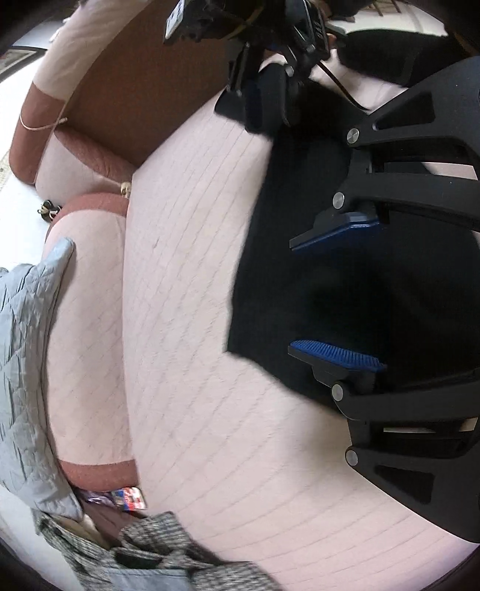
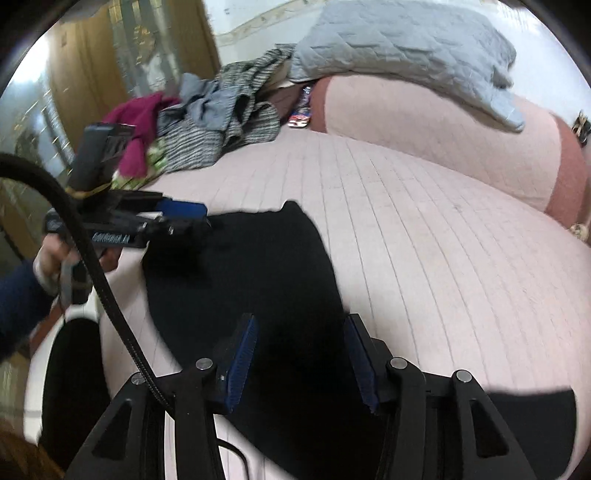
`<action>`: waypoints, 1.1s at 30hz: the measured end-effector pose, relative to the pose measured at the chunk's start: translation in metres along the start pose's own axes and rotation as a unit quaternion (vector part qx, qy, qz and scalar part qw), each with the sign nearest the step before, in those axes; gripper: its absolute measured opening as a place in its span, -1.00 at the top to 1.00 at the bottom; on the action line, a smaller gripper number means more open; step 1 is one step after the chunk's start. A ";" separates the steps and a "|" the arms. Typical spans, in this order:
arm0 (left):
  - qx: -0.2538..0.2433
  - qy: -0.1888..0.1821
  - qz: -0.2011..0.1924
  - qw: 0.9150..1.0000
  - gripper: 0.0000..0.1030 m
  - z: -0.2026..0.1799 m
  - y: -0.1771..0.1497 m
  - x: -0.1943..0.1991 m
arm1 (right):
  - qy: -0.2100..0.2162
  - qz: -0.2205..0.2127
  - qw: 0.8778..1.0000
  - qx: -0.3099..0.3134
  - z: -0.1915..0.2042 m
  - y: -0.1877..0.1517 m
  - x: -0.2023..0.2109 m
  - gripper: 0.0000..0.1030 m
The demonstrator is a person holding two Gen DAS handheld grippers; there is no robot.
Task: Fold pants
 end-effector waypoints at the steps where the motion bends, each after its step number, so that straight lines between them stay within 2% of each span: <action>1: -0.007 -0.007 0.006 1.000 0.06 0.003 0.007 -0.007 | -0.005 0.004 1.000 -0.011 -0.003 0.007 -0.011 0.08; 5: -0.033 -0.022 0.026 0.999 0.05 0.016 0.029 -0.039 | -0.002 0.026 0.998 -0.062 -0.019 0.024 -0.048 0.08; 7: -0.074 -0.021 0.035 0.996 0.06 0.016 0.034 -0.054 | 0.005 0.034 0.997 -0.074 -0.023 0.024 -0.057 0.08; 9: -0.123 -0.015 0.044 0.991 0.05 0.014 0.037 -0.069 | 0.008 0.039 0.997 -0.073 -0.023 0.023 -0.063 0.08; 14: -0.189 -0.020 0.069 0.979 0.05 0.007 0.038 -0.090 | 0.014 0.050 0.997 -0.062 -0.021 0.023 -0.073 0.08; 16: -0.217 -0.011 0.083 0.973 0.05 0.008 0.039 -0.099 | 0.018 0.053 0.996 -0.062 -0.021 0.023 -0.076 0.08; 19: -0.267 -0.002 0.112 0.957 0.05 0.005 0.035 -0.113 | 0.023 0.058 0.997 -0.055 -0.019 0.022 -0.081 0.08; 22: -0.320 -0.001 0.112 0.941 0.04 -0.006 0.035 -0.117 | 0.026 0.064 0.996 -0.051 -0.020 0.020 -0.085 0.08; 26: -0.386 0.023 0.099 0.917 -0.16 -0.014 0.032 -0.121 | 0.031 0.066 0.996 -0.046 -0.021 0.020 -0.089 0.08; 27: -0.396 0.024 0.097 0.913 -0.16 -0.015 0.030 -0.121 | 0.031 0.065 0.997 -0.037 -0.019 0.020 -0.089 0.10; 28: -0.401 0.026 0.097 0.911 -0.16 -0.016 0.029 -0.121 | 0.034 0.064 0.997 -0.029 -0.016 0.020 -0.089 0.37; 29: -0.393 0.022 0.101 0.914 -0.07 -0.015 0.029 -0.121 | 0.031 0.063 0.997 -0.019 -0.013 0.020 -0.090 0.76; 30: -0.375 0.007 0.106 0.921 0.26 -0.013 0.028 -0.121 | 0.022 0.059 0.998 -0.006 -0.009 0.020 -0.090 0.86; 32: -0.338 -0.022 0.102 0.935 0.58 -0.012 0.025 -0.119 | 0.008 0.051 0.998 0.018 0.002 0.022 -0.087 0.91; 33: -0.328 -0.015 0.087 0.940 0.68 -0.011 0.022 -0.116 | 0.006 0.041 0.999 0.025 0.008 0.023 -0.081 0.91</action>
Point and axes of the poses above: each gripper's, at about its wrist camera, not at the fingertips, and x roughly against the way its jaws point, z to its left, y to its top, the point moved 5 cm from there along -x, roughly the way its jaws point, and after that the axes turned 11 degrees about -x, right-handed, at the moved point
